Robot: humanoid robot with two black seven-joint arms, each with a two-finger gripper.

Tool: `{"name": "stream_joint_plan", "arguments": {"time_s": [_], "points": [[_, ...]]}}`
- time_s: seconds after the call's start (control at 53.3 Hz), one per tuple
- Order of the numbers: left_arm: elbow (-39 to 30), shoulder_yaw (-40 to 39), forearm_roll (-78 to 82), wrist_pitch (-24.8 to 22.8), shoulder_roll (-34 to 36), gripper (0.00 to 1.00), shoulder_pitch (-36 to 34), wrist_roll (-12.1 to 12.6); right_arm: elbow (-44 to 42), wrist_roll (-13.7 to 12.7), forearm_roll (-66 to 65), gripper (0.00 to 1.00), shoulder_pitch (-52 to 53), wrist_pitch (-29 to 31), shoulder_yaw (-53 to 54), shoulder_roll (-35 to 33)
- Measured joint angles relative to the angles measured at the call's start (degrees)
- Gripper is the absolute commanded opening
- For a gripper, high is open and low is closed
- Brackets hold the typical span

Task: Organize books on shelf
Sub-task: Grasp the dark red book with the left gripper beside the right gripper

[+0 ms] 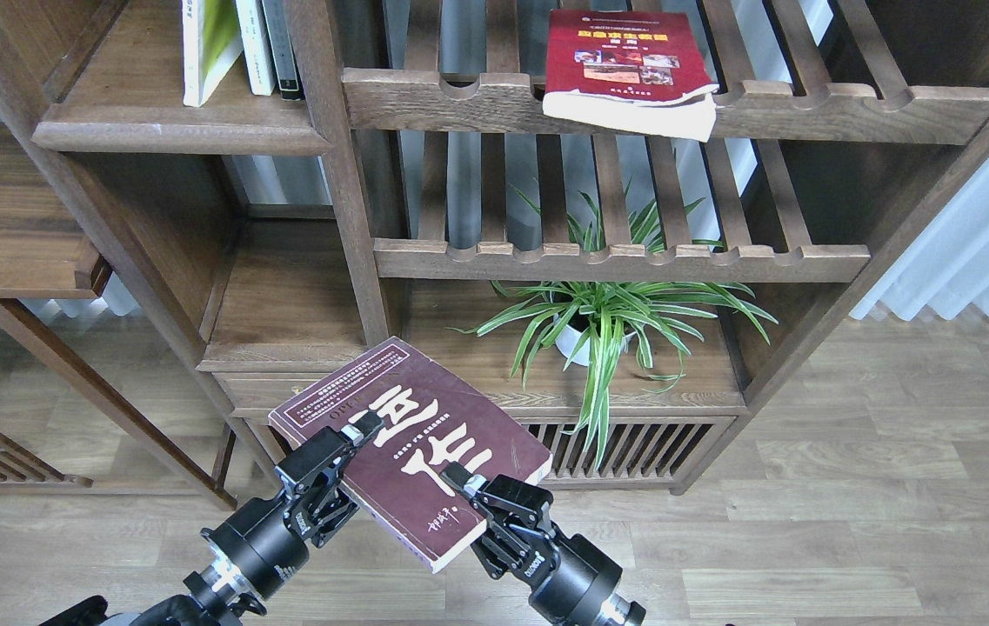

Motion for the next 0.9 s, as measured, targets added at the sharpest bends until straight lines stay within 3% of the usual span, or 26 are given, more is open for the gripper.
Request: {"name": "stream_joint_plan", "arguments": {"time_s": [0.281, 0.394, 0.563, 0.788, 0.9], "points": [[0.01, 0.41, -0.02, 0.00, -1.12, 0.39, 0.31, -1.00, -0.11, -0.01, -0.01, 0.04, 0.10, 0.00, 0.02, 0.00], [0.01, 0.54, -0.03, 0.00, -1.23, 0.36, 0.41, -1.05, -0.12, -0.02, -0.03, 0.05, 0.11, 0.00, -0.02, 0.00], [0.01, 0.73, -0.03, 0.00, -2.11, 0.11, 0.28, -1.02, -0.11, -0.02, 0.00, 0.05, 0.10, 0.00, 0.00, 0.21], [0.04, 0.83, -0.05, -0.05, -2.87, 0.09, 0.22, -1.08, -0.11, 0.07, 0.02, 0.08, 0.04, 0.00, 0.01, 0.63], [0.04, 0.90, -0.06, -0.03, -3.09, 0.09, 0.17, -1.09, -0.12, 0.13, 0.02, 0.21, 0.04, 0.01, 0.04, 0.65]]}}
